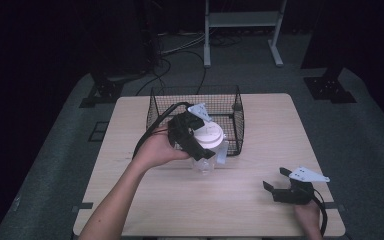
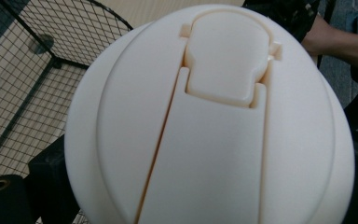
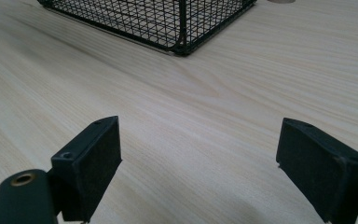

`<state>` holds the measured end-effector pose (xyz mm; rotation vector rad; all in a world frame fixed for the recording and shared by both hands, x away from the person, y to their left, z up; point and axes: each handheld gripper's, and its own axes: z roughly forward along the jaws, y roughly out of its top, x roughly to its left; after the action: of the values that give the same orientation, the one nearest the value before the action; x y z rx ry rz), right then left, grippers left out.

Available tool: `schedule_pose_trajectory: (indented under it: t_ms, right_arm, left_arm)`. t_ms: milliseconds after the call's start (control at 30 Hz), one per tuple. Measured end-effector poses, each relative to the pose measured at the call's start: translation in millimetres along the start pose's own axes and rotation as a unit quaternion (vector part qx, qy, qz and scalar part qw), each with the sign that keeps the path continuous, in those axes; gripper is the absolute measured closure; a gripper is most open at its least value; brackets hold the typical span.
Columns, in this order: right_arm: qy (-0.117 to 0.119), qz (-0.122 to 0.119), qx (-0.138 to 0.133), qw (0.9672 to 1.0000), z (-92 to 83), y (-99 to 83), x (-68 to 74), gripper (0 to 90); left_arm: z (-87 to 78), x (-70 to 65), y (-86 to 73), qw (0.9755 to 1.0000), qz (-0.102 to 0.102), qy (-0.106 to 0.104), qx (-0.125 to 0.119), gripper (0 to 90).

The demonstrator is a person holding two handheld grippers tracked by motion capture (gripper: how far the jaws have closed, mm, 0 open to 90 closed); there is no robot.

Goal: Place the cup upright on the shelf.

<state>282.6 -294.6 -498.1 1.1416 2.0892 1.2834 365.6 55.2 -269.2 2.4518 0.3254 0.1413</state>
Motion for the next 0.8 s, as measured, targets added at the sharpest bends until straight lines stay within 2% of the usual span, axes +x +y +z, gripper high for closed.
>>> schedule_pose_trajectory:
  t_ms: [333, 533, 600, 667, 800]
  right_arm:
    - [0.000, 0.001, 0.000, 1.0000, 0.2, 0.0, -0.3, 12.9]
    - [0.001, 0.000, -0.001, 1.0000, 0.1, 0.0, -0.6, 12.9]
    - [0.001, 0.002, -0.001, 1.0000, 0.0, 0.1, -0.8, 12.9]
    - [0.001, 0.001, -0.002, 1.0000, 0.1, 0.0, -1.0, 12.9]
    - [0.000, 0.001, -0.001, 1.0000, -0.1, -0.1, -0.3, 12.9]
  left_arm:
    - [-11.1, 13.2, 21.2, 1.0000, 0.002, -0.001, 0.006, 5.2]
    - [-16.8, 24.1, 32.6, 1.0000, -0.003, 0.000, 0.003, 5.2]
    - [-18.5, 30.1, 37.4, 0.9999, -0.012, 0.000, 0.000, 5.2]
    - [-19.4, 33.0, 38.8, 1.0000, -0.009, 0.000, 0.003, 5.2]
    - [-22.8, 43.0, 46.4, 0.9998, -0.016, 0.010, 0.006, 5.2]
